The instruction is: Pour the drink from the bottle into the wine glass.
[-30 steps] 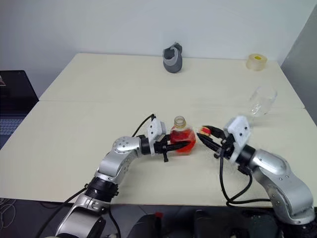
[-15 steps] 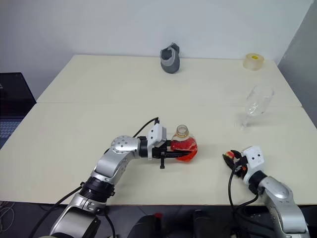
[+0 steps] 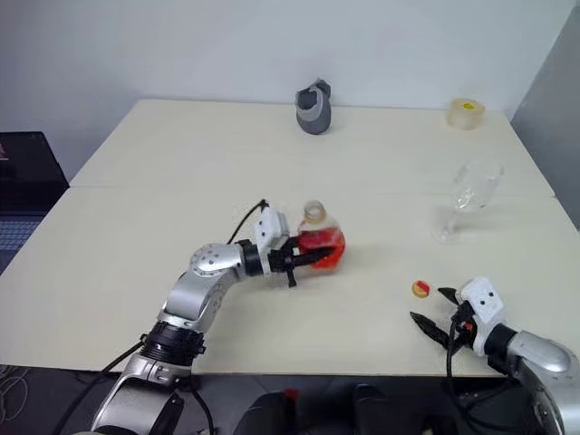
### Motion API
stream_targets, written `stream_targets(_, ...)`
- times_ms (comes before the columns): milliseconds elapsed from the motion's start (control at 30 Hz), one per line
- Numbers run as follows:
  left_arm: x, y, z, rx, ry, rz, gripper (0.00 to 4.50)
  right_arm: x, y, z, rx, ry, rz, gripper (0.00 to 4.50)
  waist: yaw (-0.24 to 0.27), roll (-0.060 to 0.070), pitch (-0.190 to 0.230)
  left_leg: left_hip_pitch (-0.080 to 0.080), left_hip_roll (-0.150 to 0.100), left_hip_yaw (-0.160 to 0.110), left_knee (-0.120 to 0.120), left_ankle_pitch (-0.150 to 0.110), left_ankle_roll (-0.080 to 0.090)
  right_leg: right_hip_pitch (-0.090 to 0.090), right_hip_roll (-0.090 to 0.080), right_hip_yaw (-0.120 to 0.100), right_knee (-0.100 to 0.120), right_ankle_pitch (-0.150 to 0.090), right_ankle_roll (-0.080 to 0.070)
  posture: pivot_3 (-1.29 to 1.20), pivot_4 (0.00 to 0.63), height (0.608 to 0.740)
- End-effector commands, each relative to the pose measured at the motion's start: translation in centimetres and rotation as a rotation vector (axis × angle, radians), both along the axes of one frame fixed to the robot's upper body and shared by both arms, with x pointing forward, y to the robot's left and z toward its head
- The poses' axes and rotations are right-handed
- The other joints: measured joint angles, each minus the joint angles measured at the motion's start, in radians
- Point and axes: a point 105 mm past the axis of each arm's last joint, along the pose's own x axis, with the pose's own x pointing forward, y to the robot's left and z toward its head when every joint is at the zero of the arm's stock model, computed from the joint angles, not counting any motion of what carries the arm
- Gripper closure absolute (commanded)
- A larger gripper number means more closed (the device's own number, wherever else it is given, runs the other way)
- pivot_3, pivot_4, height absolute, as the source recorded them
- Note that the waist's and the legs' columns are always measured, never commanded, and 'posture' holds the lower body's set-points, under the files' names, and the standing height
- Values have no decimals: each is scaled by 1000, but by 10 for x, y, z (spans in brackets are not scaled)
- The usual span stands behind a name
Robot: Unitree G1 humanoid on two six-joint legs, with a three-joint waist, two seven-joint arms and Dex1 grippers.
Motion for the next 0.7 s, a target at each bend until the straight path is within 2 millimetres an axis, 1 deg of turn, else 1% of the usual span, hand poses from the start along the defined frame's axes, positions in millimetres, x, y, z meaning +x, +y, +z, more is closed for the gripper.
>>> stream_targets(33,28,37,24,-90,-110,269,3681,9,40,40,28,-129,161,0,-8,0,0,1,1,-1,0,0,0,0,1,0,0,0,0,0,150,740)
stream_targets(67,33,44,25,-106,-107,316,3681,13,46,46,28,-153,176,0,-8,0,0,2,1,-1,-1,0,0,0,1,0,0,0,0,0,150,740)
stream_targets(100,39,56,23,-112,-107,383,3681,21,57,53,33,-186,196,0,-6,0,0,1,0,-1,-1,0,0,0,1,0,0,0,0,0,150,740)
stream_targets(167,48,84,17,-135,-83,507,3681,37,86,74,65,-266,258,0,-6,-1,1,1,1,0,-1,0,0,0,1,0,0,0,0,0,150,740)
stream_targets(200,51,95,14,-133,-81,550,3681,43,98,81,66,-286,286,0,-6,-1,1,1,1,0,-1,0,0,-1,1,-1,0,0,-1,0,150,740)
stream_targets(300,62,125,9,-150,-72,685,3681,56,124,94,87,-315,352,0,2,-2,0,-1,0,-1,0,0,0,-2,0,-2,0,0,-1,0,150,740)
stream_targets(400,71,150,6,-167,-67,803,3681,65,143,99,91,-332,392,0,18,-2,0,-6,-1,-6,3,0,0,-3,-2,-4,-2,0,-1,0,150,740)
stream_targets(500,77,164,4,-177,-50,860,3682,70,160,101,88,-344,435,0,27,-2,0,-6,-3,-9,5,0,0,-3,-4,-4,-1,1,0,0,150,740)
stream_targets(633,82,175,2,-145,-49,897,3683,64,180,104,111,-338,517,0,28,-2,0,-7,-4,-10,6,0,0,-3,-5,-6,-1,1,0,0,150,740)
stream_targets(700,84,180,0,-136,-41,918,3685,62,185,103,114,-334,537,0,27,-2,0,-6,-3,-11,6,0,0,-2,-5,-6,0,1,0,0,150,740)
